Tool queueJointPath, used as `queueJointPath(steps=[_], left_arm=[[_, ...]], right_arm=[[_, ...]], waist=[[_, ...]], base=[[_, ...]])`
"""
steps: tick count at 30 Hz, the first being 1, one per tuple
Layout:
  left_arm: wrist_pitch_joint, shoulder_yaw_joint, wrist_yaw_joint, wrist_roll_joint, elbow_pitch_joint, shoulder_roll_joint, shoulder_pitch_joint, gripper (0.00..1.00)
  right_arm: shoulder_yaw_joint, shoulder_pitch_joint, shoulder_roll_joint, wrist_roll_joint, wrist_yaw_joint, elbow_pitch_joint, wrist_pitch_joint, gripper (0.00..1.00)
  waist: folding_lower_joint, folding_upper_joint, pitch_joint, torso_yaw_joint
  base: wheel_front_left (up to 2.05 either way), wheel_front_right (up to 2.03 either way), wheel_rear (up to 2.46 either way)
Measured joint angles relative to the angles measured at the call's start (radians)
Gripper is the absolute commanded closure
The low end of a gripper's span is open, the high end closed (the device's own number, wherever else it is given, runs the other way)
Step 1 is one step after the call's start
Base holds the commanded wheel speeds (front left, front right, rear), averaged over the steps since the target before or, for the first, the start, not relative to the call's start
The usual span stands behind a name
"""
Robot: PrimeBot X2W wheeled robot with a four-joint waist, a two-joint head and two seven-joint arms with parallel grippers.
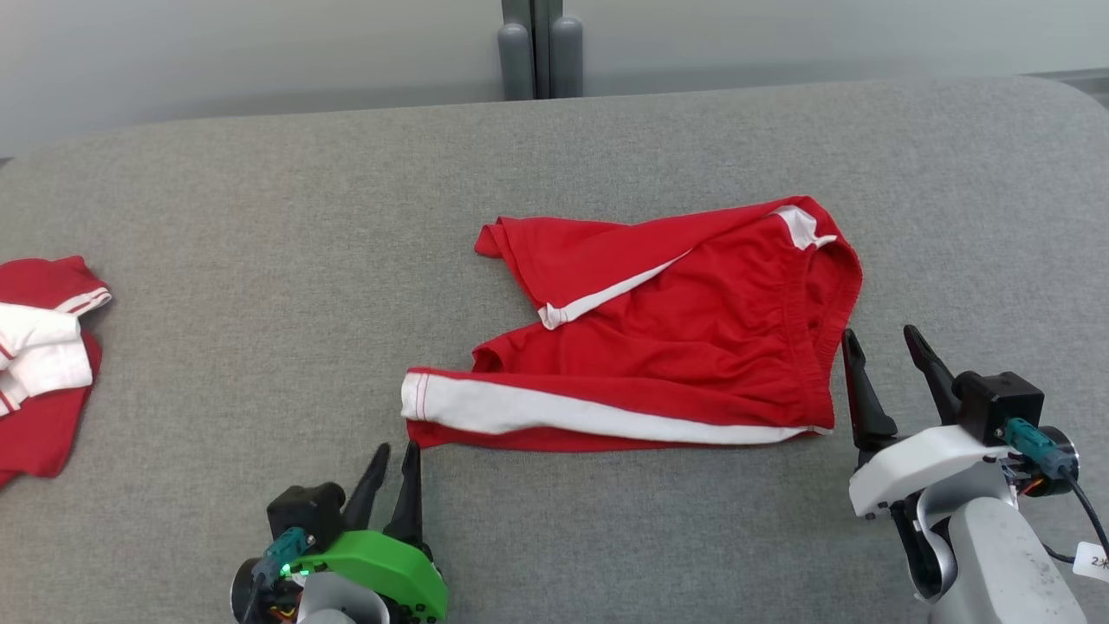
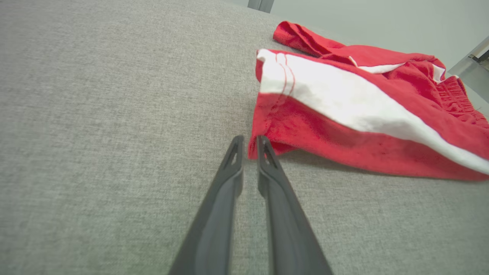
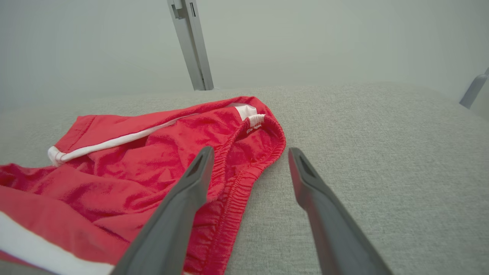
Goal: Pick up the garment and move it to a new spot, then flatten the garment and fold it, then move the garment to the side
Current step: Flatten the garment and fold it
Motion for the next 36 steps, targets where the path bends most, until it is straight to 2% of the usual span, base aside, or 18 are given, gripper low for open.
queueJointPath(steps=[6,10,13,22,36], left_arm=[[0.000,0.067,0.070,0.115,-0.100,0.001,0.042,0.00],[0.000,0.100,0.091,0.204,-0.158,0.000,0.080,0.00],[0.000,0.111,0.091,0.238,-0.175,0.001,0.107,0.00],[0.000,0.105,0.096,0.221,-0.175,0.001,0.164,0.00],[0.000,0.048,0.063,0.164,-0.093,0.001,0.158,0.00]], right_arm=[[0.022,0.032,0.003,-0.013,0.000,-0.030,0.000,0.00],[0.047,0.075,0.003,-0.026,0.000,-0.047,0.000,0.00],[0.062,0.108,0.003,-0.028,0.000,-0.045,0.000,0.00],[0.082,0.165,0.003,-0.017,0.000,-0.030,0.000,0.00],[0.098,0.151,0.003,-0.046,0.000,-0.017,0.000,0.00]], waist=[[0.0000,0.0000,-0.045,0.016],[0.0000,0.0001,-0.069,0.013],[0.0000,0.0001,-0.088,0.007],[0.0000,0.0001,-0.126,-0.009],[0.0000,0.0000,-0.072,-0.004]], base=[[0.00,0.00,0.00],[0.00,0.00,0.00],[0.00,0.00,0.00],[0.00,0.00,0.00],[0.00,0.00,0.00]])
